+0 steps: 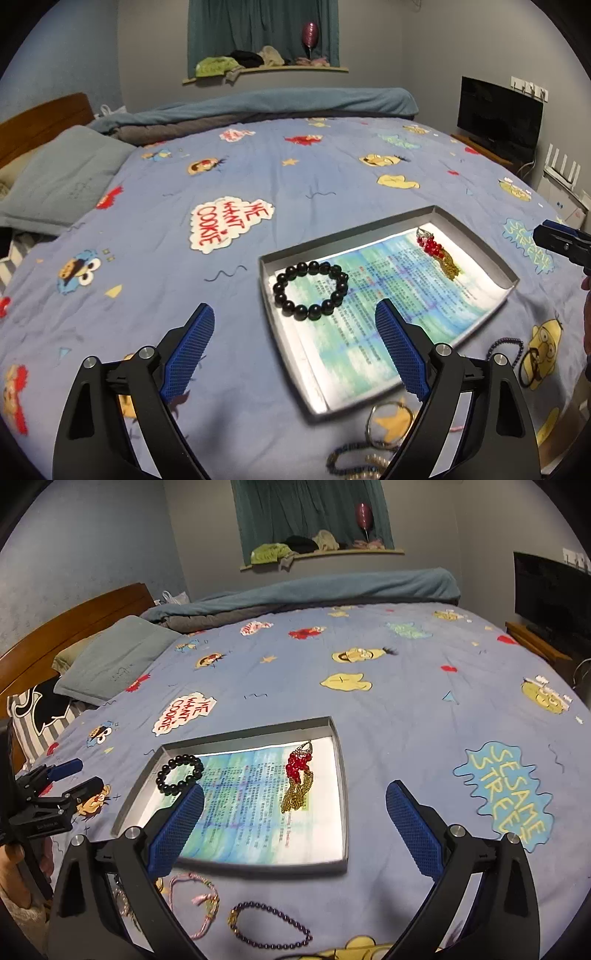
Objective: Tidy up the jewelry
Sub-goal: 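Withdraw both tools from the tray back over the remaining jewelry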
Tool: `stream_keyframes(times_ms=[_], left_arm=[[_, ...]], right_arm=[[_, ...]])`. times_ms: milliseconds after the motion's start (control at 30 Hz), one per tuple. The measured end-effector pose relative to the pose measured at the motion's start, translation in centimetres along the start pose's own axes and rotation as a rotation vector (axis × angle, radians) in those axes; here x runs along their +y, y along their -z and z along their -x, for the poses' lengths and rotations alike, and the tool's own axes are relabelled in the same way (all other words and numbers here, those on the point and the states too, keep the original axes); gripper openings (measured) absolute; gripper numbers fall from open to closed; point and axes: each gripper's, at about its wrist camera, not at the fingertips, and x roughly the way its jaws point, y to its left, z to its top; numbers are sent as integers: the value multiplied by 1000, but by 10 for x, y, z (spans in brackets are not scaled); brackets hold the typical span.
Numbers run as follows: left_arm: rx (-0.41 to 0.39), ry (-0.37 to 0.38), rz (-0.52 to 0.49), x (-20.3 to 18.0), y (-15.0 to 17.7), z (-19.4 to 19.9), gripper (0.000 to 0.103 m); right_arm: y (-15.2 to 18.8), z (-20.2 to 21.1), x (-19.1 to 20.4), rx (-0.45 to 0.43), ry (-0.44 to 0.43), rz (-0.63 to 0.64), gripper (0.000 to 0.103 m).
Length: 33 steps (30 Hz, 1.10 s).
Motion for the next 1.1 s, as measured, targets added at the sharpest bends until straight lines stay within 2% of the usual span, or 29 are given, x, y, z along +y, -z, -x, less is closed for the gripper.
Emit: stream_keyframes(times_ms=[267, 400, 567, 867, 1100], left_arm=[[-13, -9, 5, 1, 17, 28, 89], [-22, 13, 8, -1, 25, 38, 89], [-23, -15, -35, -10, 40, 44, 89], [2, -6, -52, -19, 76, 46, 89], [69, 4, -51, -25, 113, 34, 89]], right_arm=[[14, 25, 5, -17, -21, 34, 97], [25, 31, 4, -21, -24, 43, 97], [42, 37, 1, -16, -14, 47, 97], [71, 41, -13, 3, 20, 28, 97], [99, 45, -19, 9, 65, 45, 97]])
